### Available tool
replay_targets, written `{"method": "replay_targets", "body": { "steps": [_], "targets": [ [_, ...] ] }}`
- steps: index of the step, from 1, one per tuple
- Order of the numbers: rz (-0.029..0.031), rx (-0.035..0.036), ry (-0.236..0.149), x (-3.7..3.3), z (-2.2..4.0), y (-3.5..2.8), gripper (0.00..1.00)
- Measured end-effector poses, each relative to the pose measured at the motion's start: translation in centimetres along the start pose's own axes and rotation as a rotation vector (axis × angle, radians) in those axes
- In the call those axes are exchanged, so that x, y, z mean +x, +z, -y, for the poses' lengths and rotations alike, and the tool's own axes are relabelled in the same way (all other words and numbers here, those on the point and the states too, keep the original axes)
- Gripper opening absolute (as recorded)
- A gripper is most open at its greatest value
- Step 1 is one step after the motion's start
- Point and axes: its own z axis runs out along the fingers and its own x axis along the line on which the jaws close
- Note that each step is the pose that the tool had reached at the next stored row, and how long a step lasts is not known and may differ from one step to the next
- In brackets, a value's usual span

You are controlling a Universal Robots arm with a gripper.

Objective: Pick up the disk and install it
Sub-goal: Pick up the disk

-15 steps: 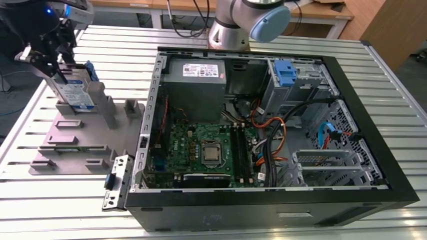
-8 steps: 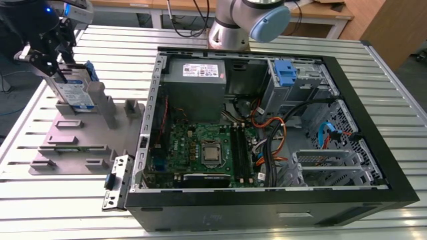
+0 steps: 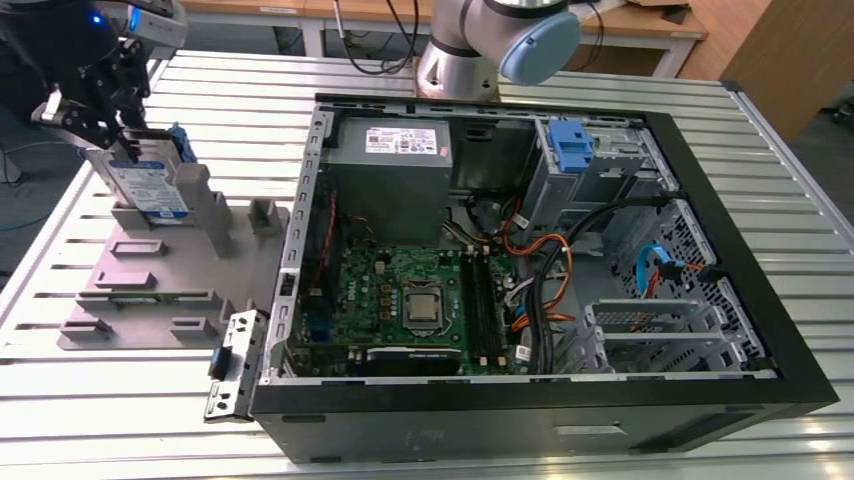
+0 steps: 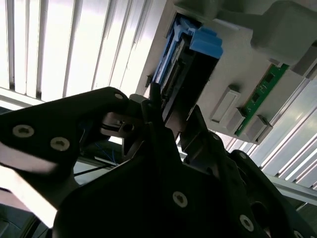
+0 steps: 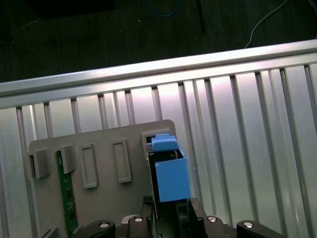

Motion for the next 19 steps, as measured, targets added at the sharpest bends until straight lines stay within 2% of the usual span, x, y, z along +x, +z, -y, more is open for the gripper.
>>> {"method": "replay_targets", "body": {
  "steps": [2, 19],
  "targets": [
    [-0.0001, 0.0, 0.0, 0.0, 0.0, -0.01, 0.36],
    [0.0, -0.0001, 0.0, 0.0, 0.0, -0.08, 0.35]
  ]
}}
